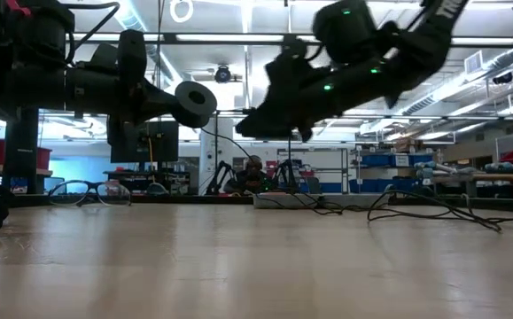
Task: Coil cords
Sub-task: Coil the black wire onto the black spool
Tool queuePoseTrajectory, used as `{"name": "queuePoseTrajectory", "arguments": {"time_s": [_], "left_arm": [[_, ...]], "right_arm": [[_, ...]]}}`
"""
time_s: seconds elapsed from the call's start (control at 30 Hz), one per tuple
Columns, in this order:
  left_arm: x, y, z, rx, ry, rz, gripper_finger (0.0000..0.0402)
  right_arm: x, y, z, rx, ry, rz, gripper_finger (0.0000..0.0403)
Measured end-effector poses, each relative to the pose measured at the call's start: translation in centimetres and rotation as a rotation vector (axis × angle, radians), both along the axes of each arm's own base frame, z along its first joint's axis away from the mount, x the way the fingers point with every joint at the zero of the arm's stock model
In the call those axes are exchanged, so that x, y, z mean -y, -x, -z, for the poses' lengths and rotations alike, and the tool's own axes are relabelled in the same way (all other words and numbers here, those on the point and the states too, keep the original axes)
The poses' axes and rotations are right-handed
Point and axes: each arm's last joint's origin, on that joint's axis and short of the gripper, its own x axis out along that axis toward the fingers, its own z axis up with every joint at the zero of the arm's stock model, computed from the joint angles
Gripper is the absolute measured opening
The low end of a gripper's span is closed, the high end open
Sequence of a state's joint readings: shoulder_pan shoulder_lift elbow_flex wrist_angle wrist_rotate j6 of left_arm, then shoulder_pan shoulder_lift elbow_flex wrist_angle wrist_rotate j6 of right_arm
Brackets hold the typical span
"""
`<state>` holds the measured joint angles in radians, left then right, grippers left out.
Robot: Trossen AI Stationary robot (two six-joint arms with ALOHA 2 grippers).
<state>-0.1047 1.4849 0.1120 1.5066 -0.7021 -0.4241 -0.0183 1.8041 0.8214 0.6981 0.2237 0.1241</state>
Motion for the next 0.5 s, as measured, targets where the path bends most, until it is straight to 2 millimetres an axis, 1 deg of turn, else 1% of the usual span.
{"name": "queuePoseTrajectory", "arguments": {"time_s": [0.1,0.2,0.4,0.5], "left_arm": [[0.0,0.0,0.0,0.0,0.0,0.0,0.0],[0.0,0.0,0.0,0.001,0.001,0.0,0.0],[0.0,0.0,0.0,0.002,0.001,0.0,0.0],[0.0,0.0,0.0,0.003,0.001,0.0,0.0]], "right_arm": [[0.7,-1.2,-0.1,-0.064,0.047,0.002,0.0104],[1.2,-1.8,-0.1,-0.123,0.063,0.008,0.0104],[2.1,-1.5,0.6,-0.205,0.058,0.025,0.0101],[2.6,-1.4,0.7,-0.214,0.049,0.021,0.0078]]}}
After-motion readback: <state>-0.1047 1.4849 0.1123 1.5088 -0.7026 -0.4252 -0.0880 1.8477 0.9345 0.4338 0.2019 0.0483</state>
